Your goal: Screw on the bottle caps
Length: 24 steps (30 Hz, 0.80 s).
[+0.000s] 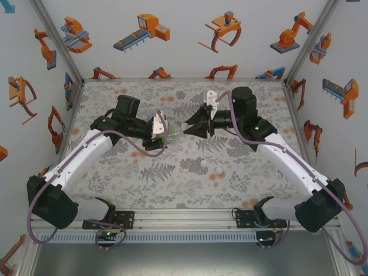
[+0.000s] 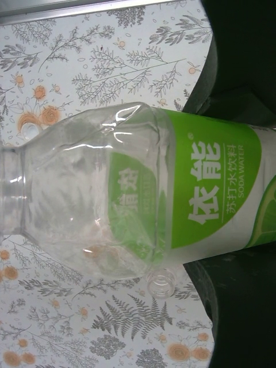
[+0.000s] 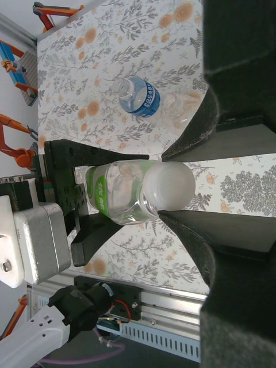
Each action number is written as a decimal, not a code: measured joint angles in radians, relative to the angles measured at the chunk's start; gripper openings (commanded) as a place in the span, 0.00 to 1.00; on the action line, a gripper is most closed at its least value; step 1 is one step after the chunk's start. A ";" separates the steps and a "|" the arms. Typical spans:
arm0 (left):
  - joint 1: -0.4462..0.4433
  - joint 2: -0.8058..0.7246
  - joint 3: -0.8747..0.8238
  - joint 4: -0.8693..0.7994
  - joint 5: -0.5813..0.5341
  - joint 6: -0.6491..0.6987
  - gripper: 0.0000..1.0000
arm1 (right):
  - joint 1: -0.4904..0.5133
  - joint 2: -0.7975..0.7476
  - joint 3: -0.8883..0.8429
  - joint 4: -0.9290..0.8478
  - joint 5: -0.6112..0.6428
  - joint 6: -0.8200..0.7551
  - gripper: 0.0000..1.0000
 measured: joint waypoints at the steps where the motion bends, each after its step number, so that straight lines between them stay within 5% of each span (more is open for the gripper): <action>1: 0.000 0.000 0.000 0.000 -0.002 0.000 0.00 | 0.002 0.000 0.000 -0.003 0.000 -0.004 0.16; 24: 0.000 0.000 -0.002 0.018 -0.016 -0.031 0.00 | 0.010 -0.007 0.000 -0.041 0.018 -0.053 0.16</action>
